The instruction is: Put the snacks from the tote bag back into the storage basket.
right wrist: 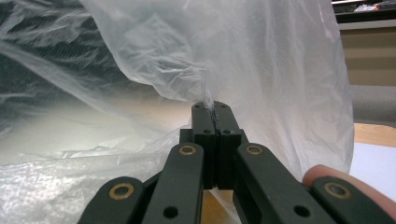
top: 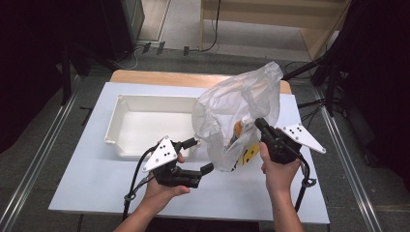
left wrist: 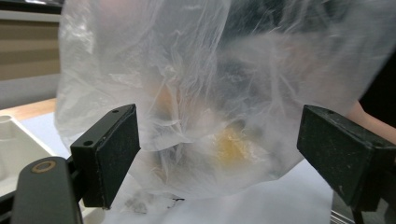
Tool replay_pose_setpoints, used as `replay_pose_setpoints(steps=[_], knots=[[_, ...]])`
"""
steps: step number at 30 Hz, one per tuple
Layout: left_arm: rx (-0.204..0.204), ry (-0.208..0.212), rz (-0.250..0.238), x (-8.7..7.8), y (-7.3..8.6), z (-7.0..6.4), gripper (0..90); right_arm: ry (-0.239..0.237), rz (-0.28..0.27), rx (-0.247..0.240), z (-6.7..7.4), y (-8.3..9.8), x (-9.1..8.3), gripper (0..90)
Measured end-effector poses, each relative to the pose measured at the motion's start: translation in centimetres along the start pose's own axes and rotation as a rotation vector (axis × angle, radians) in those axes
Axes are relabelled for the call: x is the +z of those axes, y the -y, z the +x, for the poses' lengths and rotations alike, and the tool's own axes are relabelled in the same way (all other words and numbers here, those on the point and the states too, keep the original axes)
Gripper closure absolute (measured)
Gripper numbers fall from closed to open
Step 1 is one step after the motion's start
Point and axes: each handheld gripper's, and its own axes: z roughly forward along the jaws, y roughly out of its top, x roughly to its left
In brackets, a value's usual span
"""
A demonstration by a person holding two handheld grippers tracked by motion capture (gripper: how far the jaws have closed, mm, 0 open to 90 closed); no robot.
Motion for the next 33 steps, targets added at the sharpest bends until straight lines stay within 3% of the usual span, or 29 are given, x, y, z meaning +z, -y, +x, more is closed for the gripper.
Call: replay_pose_setpoints(steps=[2, 7, 8, 13, 15, 19, 23, 26, 33], knots=[[-0.017, -0.035, -0.009, -0.1, -0.4, -0.4, 13.3, 0.011, 0.001, 0.002, 0.0, 0.1, 0.1, 90.0], [0.021, 0.01, -0.018, 0.1, -0.8, -1.8, 9.4, 0.032, 0.012, 0.008, -0.2, 0.5, 0.4, 90.0], [0.04, 0.012, -0.01, 0.3, -0.9, -2.2, 9.4, 0.036, 0.011, 0.007, -0.3, 0.6, 0.5, 90.0], [0.059, 0.024, 0.001, 1.2, -1.2, -3.0, 10.3, 0.031, 0.024, 0.002, -0.2, 1.0, 0.8, 90.0], [0.048, -0.004, 0.009, 1.7, -1.3, -2.9, 19.7, 0.024, 0.024, -0.007, -0.1, 1.1, 0.8, 90.0], [-0.019, -0.041, 0.013, 1.8, -1.4, -1.7, 61.3, 0.027, 0.022, -0.006, -0.4, 1.2, 0.8, 90.0], [-0.063, -0.065, 0.057, 2.3, -0.9, -0.2, 83.2, 0.04, 0.031, 0.005, -0.9, 1.6, 0.9, 90.0], [-0.083, -0.067, 0.088, 2.9, -0.5, 0.3, 89.9, 0.049, 0.041, 0.01, -1.2, 1.8, 1.1, 90.0], [-0.137, -0.067, 0.194, 5.5, 1.6, 1.5, 90.0, 0.09, 0.076, 0.03, -2.1, 2.9, 1.7, 90.0]])
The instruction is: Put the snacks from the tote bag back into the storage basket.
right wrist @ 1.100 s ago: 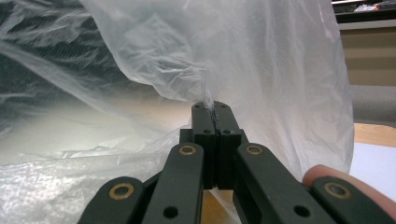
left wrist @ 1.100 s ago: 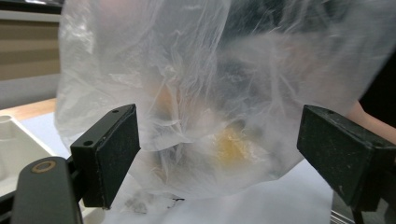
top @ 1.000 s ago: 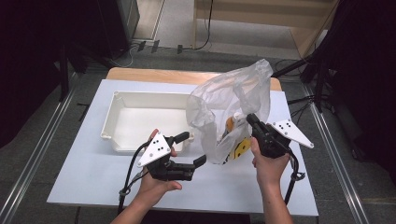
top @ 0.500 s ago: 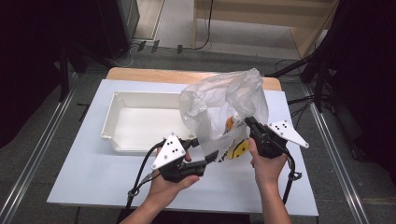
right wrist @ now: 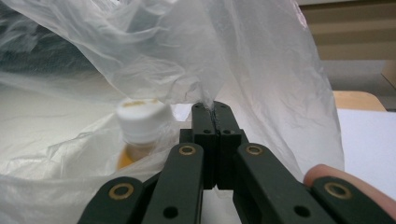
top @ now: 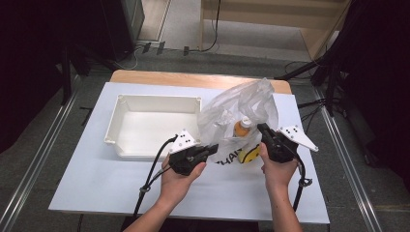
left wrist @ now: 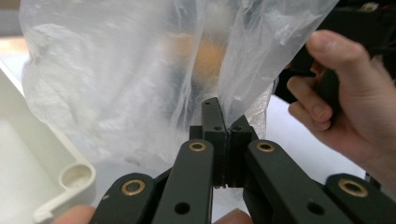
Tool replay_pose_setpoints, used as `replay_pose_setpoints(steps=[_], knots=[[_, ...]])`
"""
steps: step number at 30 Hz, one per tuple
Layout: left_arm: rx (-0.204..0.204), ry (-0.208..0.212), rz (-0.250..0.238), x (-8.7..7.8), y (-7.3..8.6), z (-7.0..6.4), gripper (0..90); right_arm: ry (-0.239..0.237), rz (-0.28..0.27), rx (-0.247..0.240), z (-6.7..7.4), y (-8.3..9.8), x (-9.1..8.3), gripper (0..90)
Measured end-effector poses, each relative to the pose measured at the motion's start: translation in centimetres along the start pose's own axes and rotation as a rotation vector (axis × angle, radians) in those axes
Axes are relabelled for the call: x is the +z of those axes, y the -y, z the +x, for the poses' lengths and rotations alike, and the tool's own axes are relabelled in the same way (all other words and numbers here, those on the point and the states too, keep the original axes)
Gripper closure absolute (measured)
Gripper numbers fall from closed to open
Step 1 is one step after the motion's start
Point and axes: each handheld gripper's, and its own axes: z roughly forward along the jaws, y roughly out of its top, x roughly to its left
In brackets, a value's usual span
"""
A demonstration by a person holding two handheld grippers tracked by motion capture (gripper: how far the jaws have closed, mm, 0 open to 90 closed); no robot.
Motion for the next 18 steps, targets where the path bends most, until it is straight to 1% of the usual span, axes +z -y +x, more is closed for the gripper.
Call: replay_pose_setpoints(steps=[2, 3, 4, 5, 7, 9, 12, 13, 15, 17, 18], knots=[[-0.011, -0.008, 0.023, 0.7, 0.4, 0.2, 90.0, 0.012, 0.011, 0.005, -0.3, 0.3, 0.2, 90.0], [-0.018, -0.01, 0.03, 1.0, 0.5, 0.3, 90.0, 0.019, 0.017, 0.016, -0.5, 0.5, 0.3, 90.0], [-0.018, -0.01, 0.03, 1.0, 0.5, 0.3, 90.0, 0.024, 0.022, 0.017, -0.7, 0.7, 0.4, 90.0], [-0.032, -0.017, 0.048, 1.6, 0.9, 0.4, 90.0, 0.029, 0.029, 0.021, -0.9, 0.8, 0.6, 90.0], [-0.052, -0.023, 0.066, 2.2, 1.4, 0.6, 90.0, 0.033, 0.046, 0.026, -1.3, 1.2, 0.9, 90.0], [-0.051, -0.027, 0.082, 2.6, 1.8, 0.6, 90.0, 0.035, 0.065, 0.042, -1.6, 1.6, 1.2, 90.0], [-0.054, -0.032, 0.1, 3.2, 2.5, 0.6, 90.0, 0.044, 0.092, 0.045, -2.0, 2.2, 1.7, 90.0], [-0.048, -0.034, 0.109, 3.3, 2.8, 0.6, 90.0, 0.046, 0.102, 0.049, -2.2, 2.4, 1.8, 90.0], [-0.051, -0.036, 0.12, 3.6, 3.3, 0.5, 90.0, 0.049, 0.119, 0.058, -2.4, 2.9, 2.2, 90.0], [-0.044, -0.042, 0.132, 3.8, 3.7, 0.5, 90.0, 0.051, 0.142, 0.061, -2.6, 3.3, 2.5, 90.0], [-0.044, -0.044, 0.137, 3.9, 3.9, 0.5, 90.0, 0.05, 0.143, 0.058, -2.7, 3.4, 2.7, 90.0]])
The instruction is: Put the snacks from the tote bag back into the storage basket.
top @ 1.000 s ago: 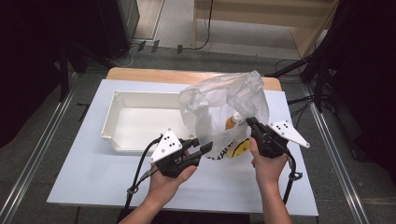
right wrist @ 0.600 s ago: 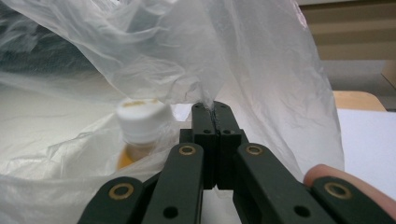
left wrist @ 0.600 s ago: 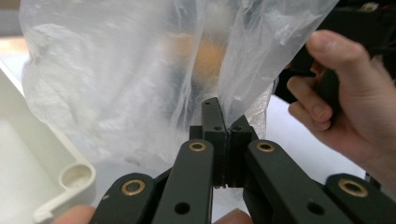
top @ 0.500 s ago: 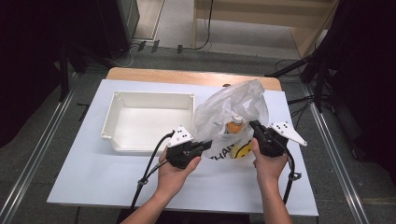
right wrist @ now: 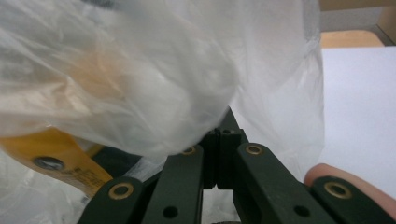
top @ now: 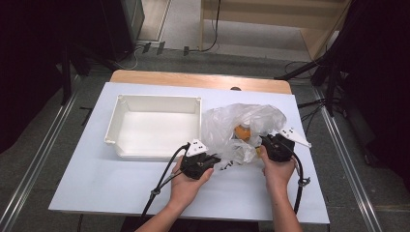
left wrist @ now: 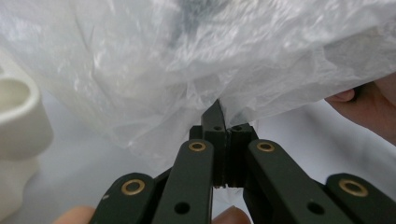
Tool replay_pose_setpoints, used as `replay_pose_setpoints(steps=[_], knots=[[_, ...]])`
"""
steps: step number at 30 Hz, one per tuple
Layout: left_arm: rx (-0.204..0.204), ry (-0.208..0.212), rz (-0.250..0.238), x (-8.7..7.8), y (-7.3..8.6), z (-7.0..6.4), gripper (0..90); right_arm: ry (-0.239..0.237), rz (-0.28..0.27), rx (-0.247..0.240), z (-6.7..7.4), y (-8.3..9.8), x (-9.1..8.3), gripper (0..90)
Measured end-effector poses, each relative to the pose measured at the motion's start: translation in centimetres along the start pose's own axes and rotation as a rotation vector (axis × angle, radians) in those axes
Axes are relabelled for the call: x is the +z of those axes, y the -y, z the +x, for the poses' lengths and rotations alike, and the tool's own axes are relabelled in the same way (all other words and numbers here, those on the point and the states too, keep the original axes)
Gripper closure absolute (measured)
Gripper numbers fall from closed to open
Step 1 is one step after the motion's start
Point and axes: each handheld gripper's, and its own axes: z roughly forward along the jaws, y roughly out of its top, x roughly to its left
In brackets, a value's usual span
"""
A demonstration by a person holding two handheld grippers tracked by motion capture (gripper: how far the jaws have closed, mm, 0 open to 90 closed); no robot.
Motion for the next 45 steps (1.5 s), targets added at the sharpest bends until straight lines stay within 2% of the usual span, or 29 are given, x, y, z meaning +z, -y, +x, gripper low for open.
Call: replay_pose_setpoints(steps=[2, 3, 6, 8, 10, 11, 13, 14, 15, 16, 20, 23, 27, 29, 30, 32, 33, 34, 35, 36, 39, 41, 44, 45], knots=[[0.001, -0.003, 0.004, 0.0, 0.3, 0.0, 90.0, 0.007, 0.014, 0.01, -0.1, 0.4, 0.4, 90.0], [0.005, -0.005, -0.006, -0.1, 0.4, -0.1, 85.9, 0.008, 0.026, -0.002, -0.2, 0.6, 0.5, 90.0], [0.038, -0.012, -0.058, -1.0, 0.5, -0.7, 67.7, 0.004, 0.03, -0.015, -0.5, 0.8, 0.5, 90.0], [0.067, -0.041, -0.095, -2.0, 0.4, -1.2, 55.3, 0.001, 0.022, -0.011, -0.5, 0.7, 0.3, 90.0], [0.072, -0.067, -0.133, -3.0, 0.1, -1.5, 43.1, 0.0, 0.011, -0.004, -0.4, 0.6, 0.1, 90.0], [0.075, -0.081, -0.147, -3.5, -0.1, -1.7, 37.9, 0.007, -0.006, 0.027, -0.2, 0.5, 0.1, 90.0], [0.078, -0.108, -0.181, -4.4, -0.4, -2.1, 23.7, 0.005, -0.014, 0.017, -0.1, 0.5, 0.0, 90.0], [0.08, -0.112, -0.194, -4.7, -0.5, -2.2, 20.5, -0.005, -0.008, 0.003, -0.1, 0.5, -0.1, 90.0], [0.087, -0.136, -0.208, -5.2, -0.7, -2.5, 17.1, -0.006, -0.011, -0.001, -0.1, 0.5, -0.1, 90.0], [0.094, -0.155, -0.221, -5.5, -0.8, -2.8, 9.9, -0.005, -0.013, 0.003, 0.0, 0.4, -0.2, 90.0], [0.125, -0.201, -0.24, -6.3, -1.6, -3.9, 4.6, -0.007, -0.02, 0.001, 0.2, 0.3, -0.4, 90.0], [0.156, -0.183, -0.262, -6.5, -2.5, -4.3, 2.8, -0.012, -0.024, -0.001, 0.4, 0.3, -0.4, 90.0], [0.171, -0.177, -0.252, -6.0, -3.7, -3.8, 2.8, -0.016, -0.02, -0.01, 0.5, 0.4, -0.4, 90.0], [0.157, -0.149, -0.226, -5.3, -4.3, -3.0, 2.8, -0.016, -0.014, -0.018, 0.4, 0.4, -0.4, 90.0], [0.142, -0.144, -0.21, -5.0, -4.5, -2.7, 6.7, -0.017, -0.015, -0.016, 0.4, 0.4, -0.3, 90.0], [0.121, -0.142, -0.195, -4.6, -4.6, -2.1, 26.1, -0.017, -0.013, -0.018, 0.4, 0.4, -0.3, 90.0], [0.115, -0.124, -0.187, -4.4, -4.6, -1.8, 34.9, -0.018, -0.013, -0.019, 0.4, 0.4, -0.3, 90.0], [0.113, -0.116, -0.186, -4.3, -4.6, -1.6, 47.7, -0.018, -0.014, -0.016, 0.4, 0.4, -0.3, 90.0], [0.113, -0.116, -0.186, -4.3, -4.6, -1.6, 56.0, -0.018, -0.014, -0.016, 0.4, 0.4, -0.3, 90.0], [0.092, -0.101, -0.185, -3.9, -4.6, -1.2, 66.3, -0.016, -0.012, -0.016, 0.3, 0.4, -0.3, 90.0], [0.06, -0.097, -0.176, -3.4, -4.5, -0.7, 81.6, -0.013, -0.009, -0.012, 0.2, 0.5, -0.3, 90.0], [0.033, -0.101, -0.16, -2.7, -4.4, -0.3, 88.1, -0.012, -0.008, -0.011, 0.1, 0.5, -0.3, 90.0], [0.013, -0.096, -0.123, -1.4, -4.1, 0.0, 90.0, -0.014, -0.009, -0.01, 0.0, 0.6, -0.3, 90.0], [0.01, -0.096, -0.108, -1.0, -3.9, 0.0, 90.0, -0.021, -0.014, -0.006, 0.0, 0.6, -0.4, 86.7]])
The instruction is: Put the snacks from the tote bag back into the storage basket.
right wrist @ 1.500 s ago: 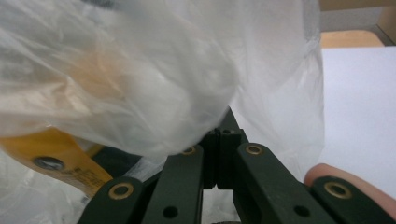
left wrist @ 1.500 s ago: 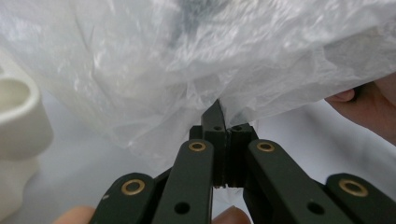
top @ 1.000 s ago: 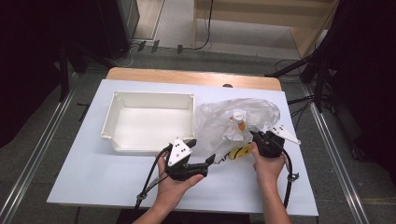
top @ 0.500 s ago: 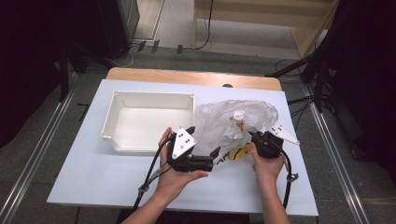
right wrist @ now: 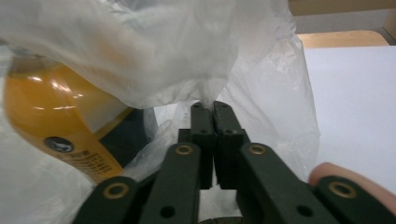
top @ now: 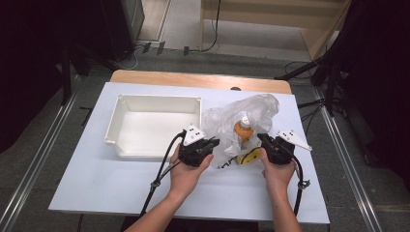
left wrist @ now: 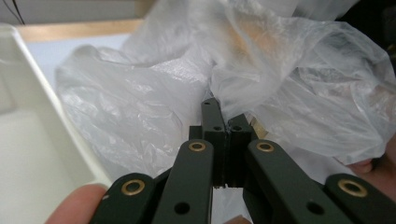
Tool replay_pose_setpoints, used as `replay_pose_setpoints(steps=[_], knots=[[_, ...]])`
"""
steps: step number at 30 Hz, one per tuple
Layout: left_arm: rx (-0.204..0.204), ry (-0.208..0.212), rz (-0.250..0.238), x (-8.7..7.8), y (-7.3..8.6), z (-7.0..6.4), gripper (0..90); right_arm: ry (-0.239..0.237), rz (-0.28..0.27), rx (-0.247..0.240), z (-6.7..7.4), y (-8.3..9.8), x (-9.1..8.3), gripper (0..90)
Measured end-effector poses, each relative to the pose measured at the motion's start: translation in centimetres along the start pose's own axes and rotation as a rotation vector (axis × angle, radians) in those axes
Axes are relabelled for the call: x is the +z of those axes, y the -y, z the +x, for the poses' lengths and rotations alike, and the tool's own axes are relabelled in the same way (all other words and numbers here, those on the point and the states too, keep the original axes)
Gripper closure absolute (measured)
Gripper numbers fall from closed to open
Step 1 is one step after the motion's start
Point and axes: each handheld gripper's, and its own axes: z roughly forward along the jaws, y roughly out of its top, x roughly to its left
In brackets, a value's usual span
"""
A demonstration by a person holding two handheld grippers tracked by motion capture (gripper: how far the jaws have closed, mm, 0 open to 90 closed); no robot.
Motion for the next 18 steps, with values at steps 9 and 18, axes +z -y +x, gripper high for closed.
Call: replay_pose_setpoints(steps=[9, 18], knots=[[0.0, -0.003, 0.07, 2.7, 1.4, -0.7, 90.0, -0.062, -0.097, -0.012, -0.1, -0.9, -2.3, 56.5], [0.01, -0.009, 0.098, 3.8, 2.5, -0.7, 90.0, -0.121, -0.217, -0.098, 1.9, -3.1, -4.6, 32.4]])
